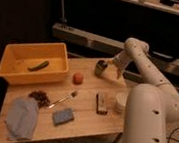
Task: Stack cups into tray
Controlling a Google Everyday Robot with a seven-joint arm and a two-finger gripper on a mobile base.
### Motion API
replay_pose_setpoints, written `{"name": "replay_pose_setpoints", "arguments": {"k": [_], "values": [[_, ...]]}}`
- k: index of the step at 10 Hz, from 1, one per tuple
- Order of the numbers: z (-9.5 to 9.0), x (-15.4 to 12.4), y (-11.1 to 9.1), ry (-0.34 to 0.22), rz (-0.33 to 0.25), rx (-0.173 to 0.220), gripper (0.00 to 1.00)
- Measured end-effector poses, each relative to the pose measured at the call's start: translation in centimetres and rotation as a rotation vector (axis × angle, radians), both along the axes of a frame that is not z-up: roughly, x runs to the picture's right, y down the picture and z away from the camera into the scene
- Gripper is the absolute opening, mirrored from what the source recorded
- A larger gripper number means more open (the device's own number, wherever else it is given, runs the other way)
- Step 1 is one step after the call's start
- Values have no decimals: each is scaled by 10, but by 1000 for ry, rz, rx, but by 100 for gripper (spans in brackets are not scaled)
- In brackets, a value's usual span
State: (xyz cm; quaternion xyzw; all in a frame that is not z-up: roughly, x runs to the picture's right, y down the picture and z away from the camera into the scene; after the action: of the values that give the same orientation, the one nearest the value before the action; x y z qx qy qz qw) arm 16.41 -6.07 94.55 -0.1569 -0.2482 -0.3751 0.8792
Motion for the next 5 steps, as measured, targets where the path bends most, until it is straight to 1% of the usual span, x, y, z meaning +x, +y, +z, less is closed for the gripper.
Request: {"name": "replay_pose_setpoints", "arguments": {"k": [3, 5], "values": [[-5, -3, -13, -19, -13, 12, 80], [-5, -5, -13, -24, -16, 7, 80]]}}
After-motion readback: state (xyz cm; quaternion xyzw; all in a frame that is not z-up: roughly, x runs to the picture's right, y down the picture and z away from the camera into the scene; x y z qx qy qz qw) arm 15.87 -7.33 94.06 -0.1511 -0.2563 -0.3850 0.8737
